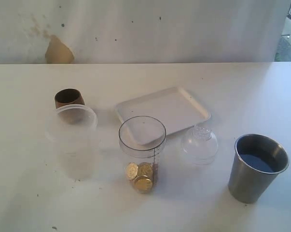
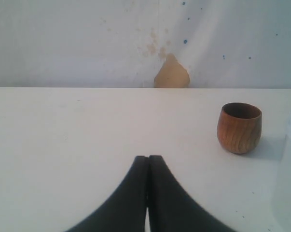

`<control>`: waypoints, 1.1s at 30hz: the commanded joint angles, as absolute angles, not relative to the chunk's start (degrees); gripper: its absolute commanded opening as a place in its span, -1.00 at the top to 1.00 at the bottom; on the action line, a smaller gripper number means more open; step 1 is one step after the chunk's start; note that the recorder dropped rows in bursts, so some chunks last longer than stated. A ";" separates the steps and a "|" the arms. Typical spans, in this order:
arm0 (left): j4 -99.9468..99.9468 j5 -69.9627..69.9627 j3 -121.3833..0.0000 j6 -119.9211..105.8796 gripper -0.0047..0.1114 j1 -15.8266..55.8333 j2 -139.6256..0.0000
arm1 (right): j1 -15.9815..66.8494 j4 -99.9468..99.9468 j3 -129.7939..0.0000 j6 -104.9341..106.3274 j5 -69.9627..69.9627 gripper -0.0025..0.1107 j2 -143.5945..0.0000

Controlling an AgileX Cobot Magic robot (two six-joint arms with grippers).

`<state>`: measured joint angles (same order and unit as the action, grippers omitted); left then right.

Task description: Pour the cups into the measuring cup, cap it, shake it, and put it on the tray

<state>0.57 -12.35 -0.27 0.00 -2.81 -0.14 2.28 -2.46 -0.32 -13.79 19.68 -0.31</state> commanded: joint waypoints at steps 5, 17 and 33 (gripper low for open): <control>0.44 -12.07 0.00 0.00 0.92 -2.76 0.00 | 2.29 -2.91 0.00 -13.70 19.56 0.96 0.00; 0.44 -12.07 0.00 0.00 0.92 -2.76 0.00 | 2.29 -8.82 0.00 -9.38 18.75 0.96 0.00; 0.44 -12.07 0.00 0.00 0.92 -2.76 0.00 | 2.29 -14.97 0.00 -12.66 -10.53 0.96 0.00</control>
